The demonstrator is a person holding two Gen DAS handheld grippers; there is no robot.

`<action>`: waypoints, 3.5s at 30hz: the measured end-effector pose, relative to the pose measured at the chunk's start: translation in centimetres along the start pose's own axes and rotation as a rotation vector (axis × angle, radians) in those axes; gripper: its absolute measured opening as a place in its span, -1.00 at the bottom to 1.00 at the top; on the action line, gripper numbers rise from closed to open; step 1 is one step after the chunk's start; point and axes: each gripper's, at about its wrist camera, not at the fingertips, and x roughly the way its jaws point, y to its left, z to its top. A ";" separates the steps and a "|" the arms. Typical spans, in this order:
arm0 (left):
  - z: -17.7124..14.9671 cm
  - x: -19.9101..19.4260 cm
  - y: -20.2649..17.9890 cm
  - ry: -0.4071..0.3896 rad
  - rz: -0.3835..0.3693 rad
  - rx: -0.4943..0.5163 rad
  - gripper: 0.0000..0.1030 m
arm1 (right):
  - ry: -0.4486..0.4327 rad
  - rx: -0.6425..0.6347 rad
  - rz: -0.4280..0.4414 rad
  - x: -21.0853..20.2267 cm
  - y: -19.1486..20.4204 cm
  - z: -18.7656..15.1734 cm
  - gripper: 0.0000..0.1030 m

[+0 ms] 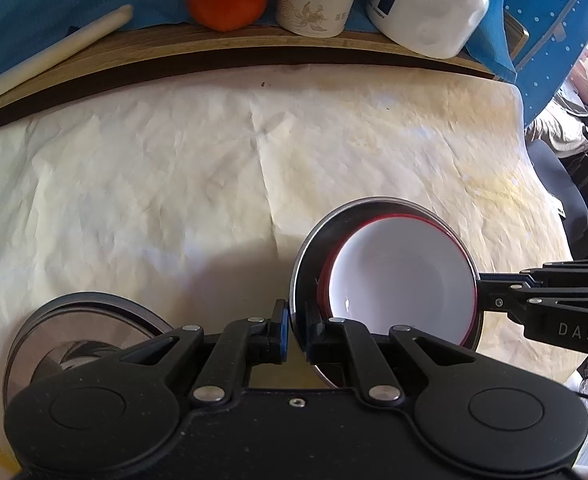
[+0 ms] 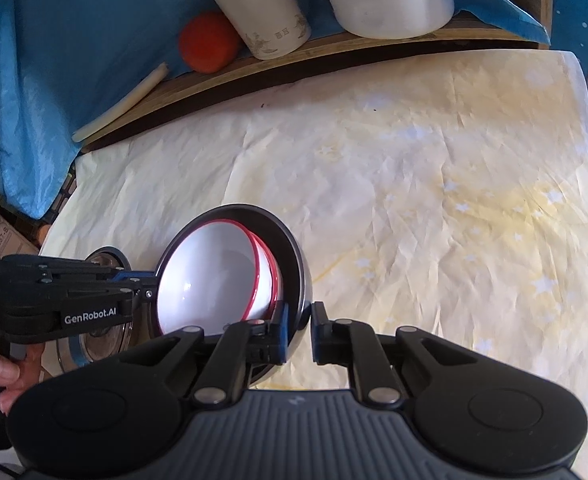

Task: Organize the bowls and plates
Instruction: 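Lift the plate-and-bowl stack with both grippers and carry it over the large steel dish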

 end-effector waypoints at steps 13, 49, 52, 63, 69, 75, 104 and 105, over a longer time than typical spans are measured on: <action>-0.2 -0.1 0.1 0.003 -0.004 0.004 -0.88 | -0.001 0.020 -0.013 -0.5 0.2 -0.3 -0.78; -1.6 -2.4 1.4 -0.041 -0.004 -0.037 -0.90 | -0.006 0.001 -0.009 -1.7 2.5 -0.7 -0.80; -1.7 -2.8 1.7 -0.044 -0.003 -0.042 -0.90 | -0.006 -0.005 -0.007 -1.7 2.9 -0.7 -0.80; -1.8 -4.5 3.2 -0.064 0.005 -0.072 -0.90 | -0.009 -0.038 0.013 -1.7 4.7 -0.2 -0.80; -1.8 -5.5 4.2 -0.077 0.015 -0.083 -0.90 | -0.007 -0.061 0.022 -1.4 6.2 0.1 -0.80; -1.9 -6.3 5.2 -0.079 0.028 -0.100 -0.90 | 0.000 -0.083 0.033 -1.0 7.6 0.7 -0.80; -3.5 -7.9 9.8 -0.081 0.064 -0.174 -0.90 | 0.042 -0.170 0.065 1.4 12.1 1.3 -0.80; -3.5 -8.0 10.0 -0.081 0.067 -0.176 -0.90 | 0.044 -0.174 0.067 1.5 12.3 1.3 -0.80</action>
